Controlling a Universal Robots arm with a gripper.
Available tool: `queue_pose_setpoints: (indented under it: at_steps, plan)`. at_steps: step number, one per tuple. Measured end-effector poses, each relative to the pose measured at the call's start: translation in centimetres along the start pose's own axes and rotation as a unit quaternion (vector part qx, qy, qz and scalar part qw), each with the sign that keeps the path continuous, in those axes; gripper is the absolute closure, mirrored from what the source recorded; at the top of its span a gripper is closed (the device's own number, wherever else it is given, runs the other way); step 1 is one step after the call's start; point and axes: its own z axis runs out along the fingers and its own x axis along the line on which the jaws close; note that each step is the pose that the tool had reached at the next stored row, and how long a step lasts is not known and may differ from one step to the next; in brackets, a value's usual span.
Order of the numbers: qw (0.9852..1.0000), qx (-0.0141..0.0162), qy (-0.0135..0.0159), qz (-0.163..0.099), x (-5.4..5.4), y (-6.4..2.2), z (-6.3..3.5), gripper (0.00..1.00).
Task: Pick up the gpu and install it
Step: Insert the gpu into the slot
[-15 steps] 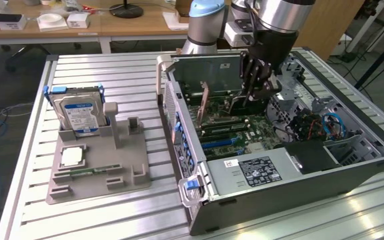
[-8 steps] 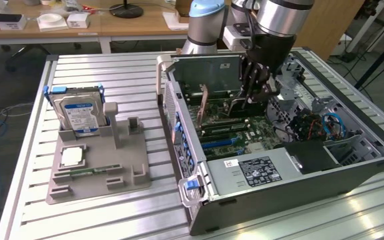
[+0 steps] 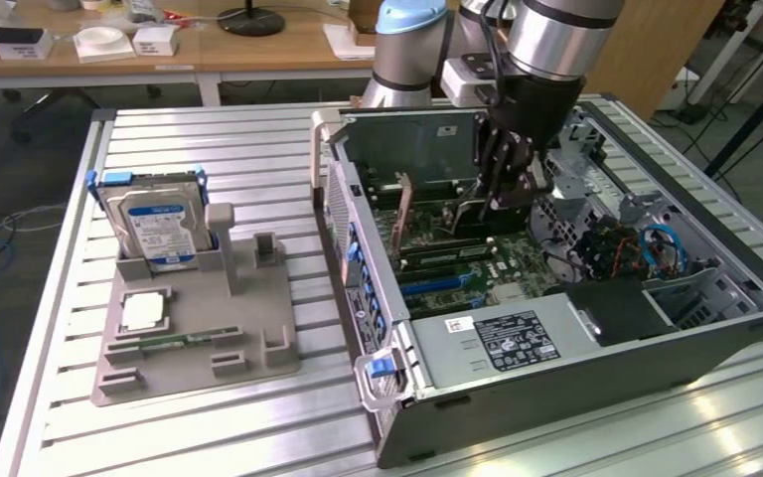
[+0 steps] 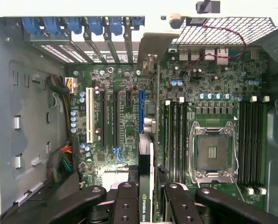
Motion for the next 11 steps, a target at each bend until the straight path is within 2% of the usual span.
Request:
queue_pose_setpoints:
  at_steps: [11]
  plan:
    - [1.0000,0.0009,0.0040,0.000,-0.15,0.07,0.35,0.74]
